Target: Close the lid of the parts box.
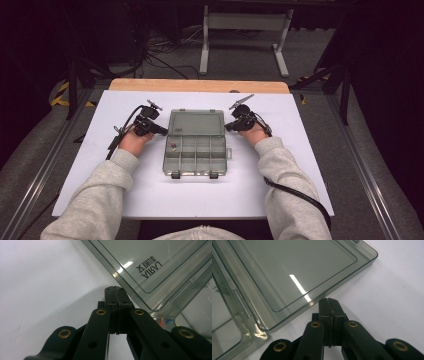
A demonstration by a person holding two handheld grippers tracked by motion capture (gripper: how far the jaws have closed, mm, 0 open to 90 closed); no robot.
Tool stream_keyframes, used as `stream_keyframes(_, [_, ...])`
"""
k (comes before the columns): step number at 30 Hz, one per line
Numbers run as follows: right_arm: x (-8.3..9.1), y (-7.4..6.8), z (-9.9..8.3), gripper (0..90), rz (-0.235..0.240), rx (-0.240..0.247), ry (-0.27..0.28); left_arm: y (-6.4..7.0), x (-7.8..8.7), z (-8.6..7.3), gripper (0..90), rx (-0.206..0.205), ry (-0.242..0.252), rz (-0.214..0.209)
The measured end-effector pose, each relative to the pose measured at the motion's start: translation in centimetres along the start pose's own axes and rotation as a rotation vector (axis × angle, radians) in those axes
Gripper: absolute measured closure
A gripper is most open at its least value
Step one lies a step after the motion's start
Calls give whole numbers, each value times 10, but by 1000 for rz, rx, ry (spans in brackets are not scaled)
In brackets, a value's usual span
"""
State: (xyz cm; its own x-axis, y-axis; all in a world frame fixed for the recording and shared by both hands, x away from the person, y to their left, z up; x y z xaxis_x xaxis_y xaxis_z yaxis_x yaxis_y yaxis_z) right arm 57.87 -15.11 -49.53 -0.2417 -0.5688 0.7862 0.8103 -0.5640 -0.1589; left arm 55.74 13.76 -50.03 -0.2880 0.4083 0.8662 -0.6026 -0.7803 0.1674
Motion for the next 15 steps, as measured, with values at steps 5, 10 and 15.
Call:
stream_keyframes(5, [0,1,0,900,5,-1,1,-1,0,1,897,-3,3,2])
stream_keyframes(10, [-1,1,1,900,11,1,-8,1,-1,2,897,-6,1,17])
stream_keyframes(15, [-4,-1,4,900,6,18,-3,2,-2,4,897,-11,17,21])
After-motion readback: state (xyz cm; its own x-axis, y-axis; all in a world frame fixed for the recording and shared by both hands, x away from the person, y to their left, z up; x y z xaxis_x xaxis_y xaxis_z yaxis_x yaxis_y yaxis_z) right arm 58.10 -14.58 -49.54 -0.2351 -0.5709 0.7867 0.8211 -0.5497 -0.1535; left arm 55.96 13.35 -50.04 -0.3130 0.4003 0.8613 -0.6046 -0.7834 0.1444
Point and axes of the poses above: each handheld gripper's, and its own axes: x roughly backward along the jaws, z roughly out of its top, y roughly to its right, the point moved 7 cm from there along -x, roughly forward along the jaws, and after that the axes turned 7 degrees about z, right-handed, at the moved point
